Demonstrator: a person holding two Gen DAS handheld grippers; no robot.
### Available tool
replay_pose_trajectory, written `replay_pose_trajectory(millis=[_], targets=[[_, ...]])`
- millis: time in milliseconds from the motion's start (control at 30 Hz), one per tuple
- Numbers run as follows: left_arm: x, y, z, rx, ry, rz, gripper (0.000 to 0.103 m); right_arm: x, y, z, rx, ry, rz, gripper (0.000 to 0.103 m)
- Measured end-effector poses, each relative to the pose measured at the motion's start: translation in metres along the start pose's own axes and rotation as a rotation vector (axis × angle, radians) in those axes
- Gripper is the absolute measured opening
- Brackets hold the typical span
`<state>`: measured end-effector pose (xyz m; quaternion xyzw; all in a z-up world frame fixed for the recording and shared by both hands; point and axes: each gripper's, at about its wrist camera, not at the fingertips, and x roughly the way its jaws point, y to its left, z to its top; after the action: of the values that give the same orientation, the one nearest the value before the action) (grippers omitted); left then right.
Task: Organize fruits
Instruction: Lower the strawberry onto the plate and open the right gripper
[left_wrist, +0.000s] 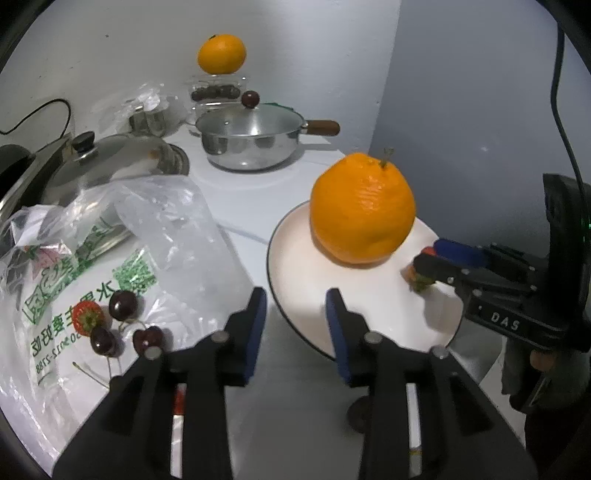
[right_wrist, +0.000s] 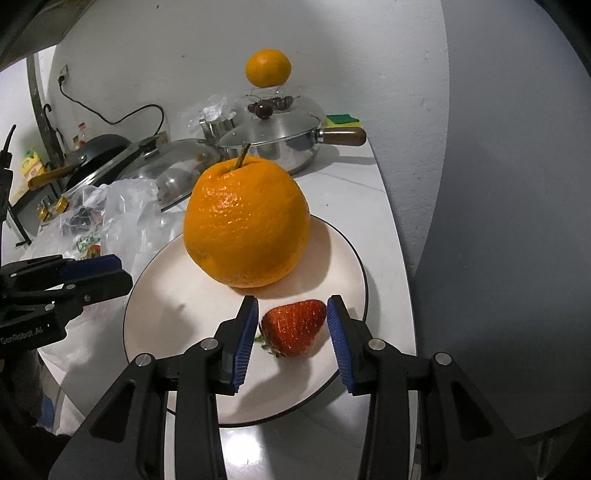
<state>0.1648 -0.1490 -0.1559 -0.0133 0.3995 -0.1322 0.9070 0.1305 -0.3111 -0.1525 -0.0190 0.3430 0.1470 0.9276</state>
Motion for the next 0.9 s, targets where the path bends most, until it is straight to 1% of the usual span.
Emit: replay_pose_trajectory(millis=[33, 100, 133, 333, 733, 800, 900], targets=[[-0.001, 0.001, -0.001, -0.003, -0.002, -0.003, 0.043, -0.001, 0.000, 0.000, 0.001, -0.002, -0.002, 0.051], [-0.005, 0.004, -0.002, -0.007, -0.009, -0.008, 0.052, -0.003, 0.002, 0.001, 0.002, -0.006, -0.009, 0.052], [-0.008, 0.005, -0.003, -0.013, -0.018, -0.016, 0.053, -0.005, 0.004, 0.001, 0.002, -0.008, -0.014, 0.052], [-0.026, 0.011, -0.006, -0.019, -0.047, -0.029, 0.054, -0.018, 0.016, 0.001, -0.001, -0.025, -0.031, 0.052], [-0.066, 0.028, -0.022, -0.026, -0.102, -0.051, 0.055, -0.045, 0.057, -0.002, -0.029, -0.046, -0.034, 0.052], [-0.070, 0.032, -0.026, -0.031, -0.105, -0.054, 0.056, -0.047, 0.063, -0.003, -0.032, -0.046, -0.034, 0.052], [-0.075, 0.037, -0.031, -0.038, -0.109, -0.060, 0.061, -0.049, 0.073, -0.005, -0.038, -0.043, -0.033, 0.052]])
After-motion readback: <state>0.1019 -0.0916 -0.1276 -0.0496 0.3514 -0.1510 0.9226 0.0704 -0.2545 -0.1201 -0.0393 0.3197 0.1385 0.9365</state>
